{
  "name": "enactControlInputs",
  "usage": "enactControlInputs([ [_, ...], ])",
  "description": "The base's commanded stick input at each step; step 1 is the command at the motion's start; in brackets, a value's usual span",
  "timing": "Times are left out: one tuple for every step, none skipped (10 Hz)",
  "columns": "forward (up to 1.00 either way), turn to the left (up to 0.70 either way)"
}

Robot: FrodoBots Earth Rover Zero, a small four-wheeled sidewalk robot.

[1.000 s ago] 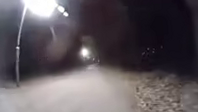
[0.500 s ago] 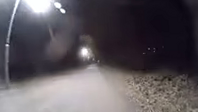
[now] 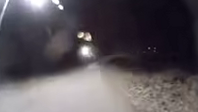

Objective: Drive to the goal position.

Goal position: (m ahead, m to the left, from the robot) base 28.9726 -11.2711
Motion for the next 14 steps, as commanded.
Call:
enactControlInputs([
  [1.0,0.0],
  [1.0,0.0],
  [1.0,0.0],
  [1.0,0.02],
  [1.0,0.34],
  [1.0,0.4],
  [1.0,0.13],
  [1.0,0.03],
  [1.0,0.0],
  [1.0,0.0],
  [1.0,0.0],
  [1.0,0.0],
  [1.0,0.0],
  [1.0,0.0],
])
